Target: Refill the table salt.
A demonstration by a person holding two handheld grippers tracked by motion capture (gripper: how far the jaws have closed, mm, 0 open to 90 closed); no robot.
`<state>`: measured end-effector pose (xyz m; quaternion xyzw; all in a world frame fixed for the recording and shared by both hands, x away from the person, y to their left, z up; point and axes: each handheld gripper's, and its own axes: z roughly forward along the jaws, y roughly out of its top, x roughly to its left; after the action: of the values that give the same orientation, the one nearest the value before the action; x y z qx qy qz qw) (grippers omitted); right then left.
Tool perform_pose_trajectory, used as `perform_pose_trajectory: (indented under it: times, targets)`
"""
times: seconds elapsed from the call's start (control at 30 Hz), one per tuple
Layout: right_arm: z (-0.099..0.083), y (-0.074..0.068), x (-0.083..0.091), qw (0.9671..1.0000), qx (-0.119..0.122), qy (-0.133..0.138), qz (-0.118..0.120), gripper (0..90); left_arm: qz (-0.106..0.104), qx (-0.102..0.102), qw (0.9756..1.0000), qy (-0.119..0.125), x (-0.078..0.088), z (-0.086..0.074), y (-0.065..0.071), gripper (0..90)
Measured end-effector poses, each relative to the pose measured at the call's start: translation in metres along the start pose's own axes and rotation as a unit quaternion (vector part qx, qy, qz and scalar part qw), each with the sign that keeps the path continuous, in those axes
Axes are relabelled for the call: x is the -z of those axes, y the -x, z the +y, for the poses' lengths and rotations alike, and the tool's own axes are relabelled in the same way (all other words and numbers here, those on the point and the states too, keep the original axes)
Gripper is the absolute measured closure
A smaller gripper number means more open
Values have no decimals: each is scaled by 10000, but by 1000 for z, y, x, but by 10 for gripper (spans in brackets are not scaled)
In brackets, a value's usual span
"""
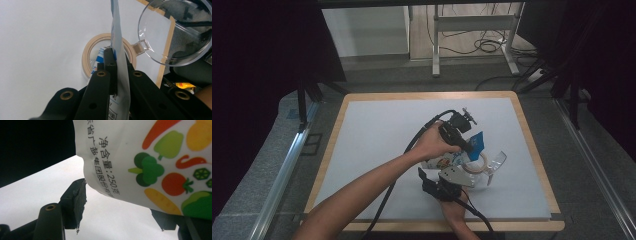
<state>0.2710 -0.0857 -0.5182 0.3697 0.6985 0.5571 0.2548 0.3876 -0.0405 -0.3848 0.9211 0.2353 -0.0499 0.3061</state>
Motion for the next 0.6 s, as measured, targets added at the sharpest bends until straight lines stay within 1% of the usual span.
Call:
perform_pose_trajectory:
  times: [0.13, 0.3, 0.4, 0.53, 0.57, 0.6]
  targets:
    - [0, 2, 0, 10000, 34, 32, -25, 355, -13, 5, 10000, 0, -1, 1, 0, 900]
    - [1, 2, 0, 10000, 3, 80, -59, 361, -19, -5, 10000, 6, -2, 2, 1, 900]
    - [1, 2, 0, 9999, 0, 88, -83, 364, -17, -21, 10000, -36, -3, 3, 1, 900]
    - [2, 3, 0, 9999, -21, 127, -103, 368, 1, -37, 10000, -77, -5, 3, 2, 900]
    - [2, 3, 0, 9998, -56, 144, -111, 369, -15, -25, 10000, -62, -5, 4, 2, 900]
    - [3, 3, 1, 9998, -90, 151, -110, 370, -17, -55, 9999, -91, -4, 4, 2, 900]
